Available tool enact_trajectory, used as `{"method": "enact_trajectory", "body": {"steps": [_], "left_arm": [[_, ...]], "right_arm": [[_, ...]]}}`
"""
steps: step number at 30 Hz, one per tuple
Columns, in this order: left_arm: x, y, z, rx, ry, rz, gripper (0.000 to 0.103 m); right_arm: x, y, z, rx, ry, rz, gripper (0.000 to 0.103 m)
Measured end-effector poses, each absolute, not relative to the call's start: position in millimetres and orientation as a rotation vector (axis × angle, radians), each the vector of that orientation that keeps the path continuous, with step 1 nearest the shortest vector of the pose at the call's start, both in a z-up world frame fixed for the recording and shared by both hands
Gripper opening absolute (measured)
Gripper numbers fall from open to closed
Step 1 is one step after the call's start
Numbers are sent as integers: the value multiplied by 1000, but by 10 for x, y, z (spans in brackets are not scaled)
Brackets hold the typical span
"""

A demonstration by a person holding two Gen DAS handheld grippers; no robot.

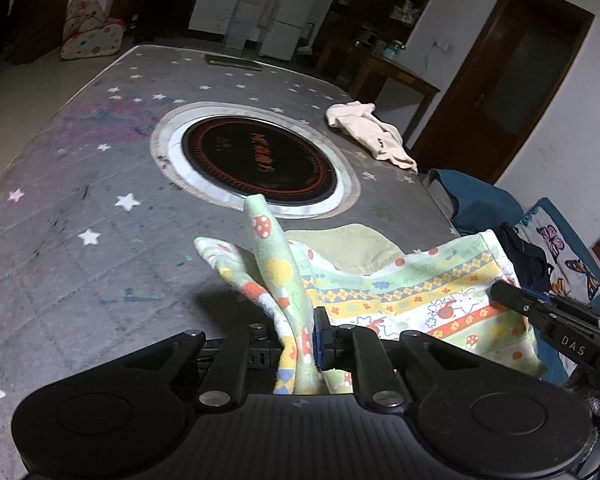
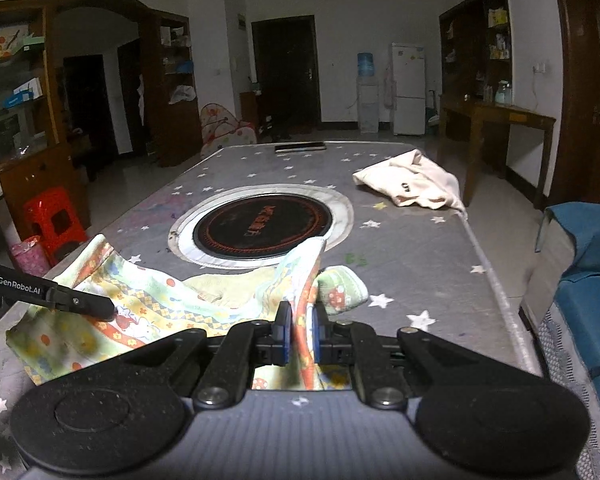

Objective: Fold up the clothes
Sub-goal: 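Lift the gripped shirt edge with both grippers and carry it over the shirt body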

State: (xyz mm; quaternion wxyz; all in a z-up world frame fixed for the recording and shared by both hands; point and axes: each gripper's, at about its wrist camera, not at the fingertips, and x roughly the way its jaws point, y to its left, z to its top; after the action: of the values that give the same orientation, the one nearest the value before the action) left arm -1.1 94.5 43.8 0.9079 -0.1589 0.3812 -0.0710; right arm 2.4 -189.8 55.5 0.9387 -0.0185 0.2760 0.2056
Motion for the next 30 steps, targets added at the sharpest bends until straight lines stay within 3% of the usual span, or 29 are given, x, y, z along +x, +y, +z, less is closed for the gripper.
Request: {"method": "enact_trajectory", "body": {"steps": [30], "left_arm": [[373,194,675,-205,795,-234,13]], "right_arm": [[-78,-2396,902,-95,492,294,9]]}}
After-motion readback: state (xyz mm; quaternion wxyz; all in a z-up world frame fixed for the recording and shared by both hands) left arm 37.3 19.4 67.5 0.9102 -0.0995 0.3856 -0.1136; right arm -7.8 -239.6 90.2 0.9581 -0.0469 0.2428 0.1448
